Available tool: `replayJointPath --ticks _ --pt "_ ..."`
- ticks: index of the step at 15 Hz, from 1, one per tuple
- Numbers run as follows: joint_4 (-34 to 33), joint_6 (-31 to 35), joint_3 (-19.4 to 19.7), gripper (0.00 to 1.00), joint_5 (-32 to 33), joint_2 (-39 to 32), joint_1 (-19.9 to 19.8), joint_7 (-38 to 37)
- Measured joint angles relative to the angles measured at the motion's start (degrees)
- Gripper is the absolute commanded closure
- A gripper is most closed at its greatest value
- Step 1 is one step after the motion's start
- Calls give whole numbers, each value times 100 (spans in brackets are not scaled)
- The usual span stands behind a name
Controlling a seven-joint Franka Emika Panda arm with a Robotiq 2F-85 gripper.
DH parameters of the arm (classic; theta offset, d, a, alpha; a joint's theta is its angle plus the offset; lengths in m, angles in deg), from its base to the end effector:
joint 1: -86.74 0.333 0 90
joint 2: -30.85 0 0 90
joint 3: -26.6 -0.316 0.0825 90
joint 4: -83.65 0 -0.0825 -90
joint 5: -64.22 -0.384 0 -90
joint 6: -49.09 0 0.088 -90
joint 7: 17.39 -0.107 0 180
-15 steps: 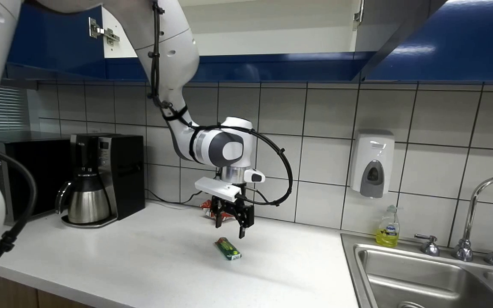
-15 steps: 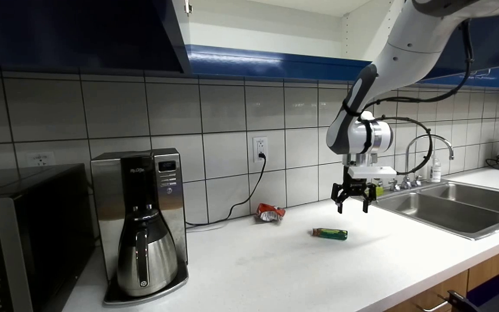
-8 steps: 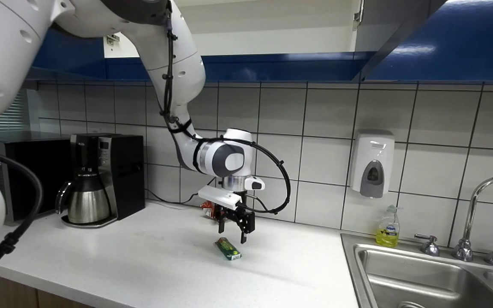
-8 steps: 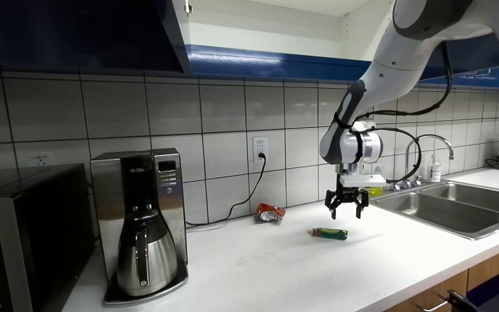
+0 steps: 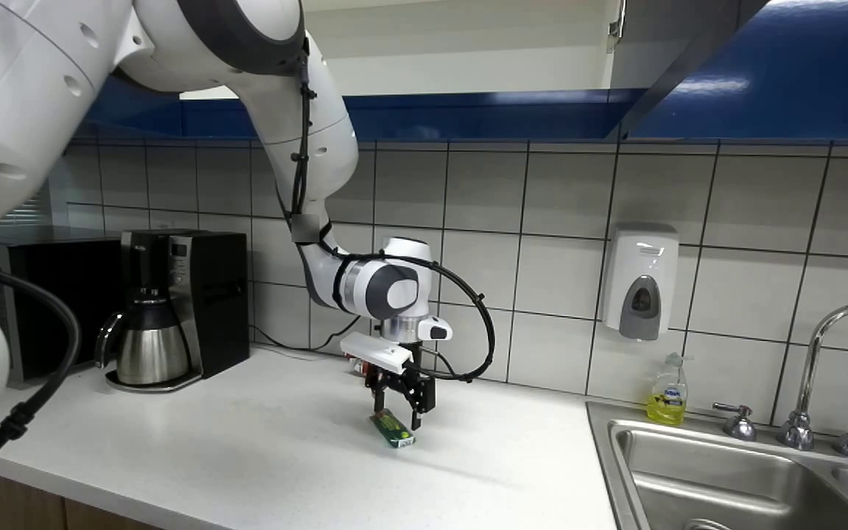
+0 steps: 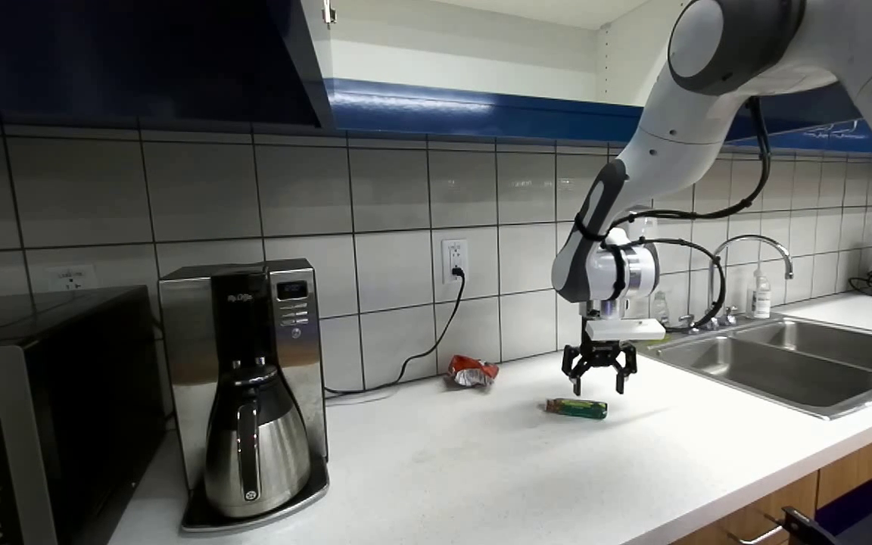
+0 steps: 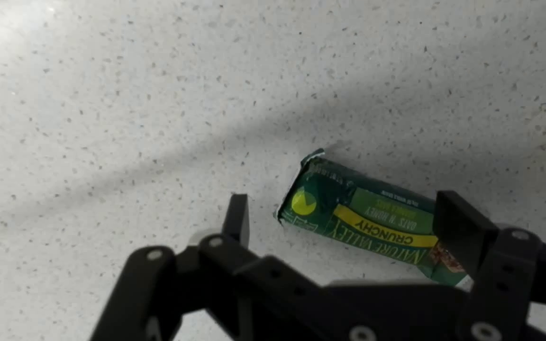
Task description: Put the green packet in the cabinet
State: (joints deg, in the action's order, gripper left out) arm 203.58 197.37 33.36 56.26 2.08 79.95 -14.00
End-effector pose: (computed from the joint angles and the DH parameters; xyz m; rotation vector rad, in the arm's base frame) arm 0.5651 -0.1392 0.1794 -3.0946 0.4381 -0.0019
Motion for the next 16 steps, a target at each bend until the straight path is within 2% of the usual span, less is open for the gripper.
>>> replayJointPath --ticks 16 --pt "-72 35 -17 0 7 -70 -2 -124"
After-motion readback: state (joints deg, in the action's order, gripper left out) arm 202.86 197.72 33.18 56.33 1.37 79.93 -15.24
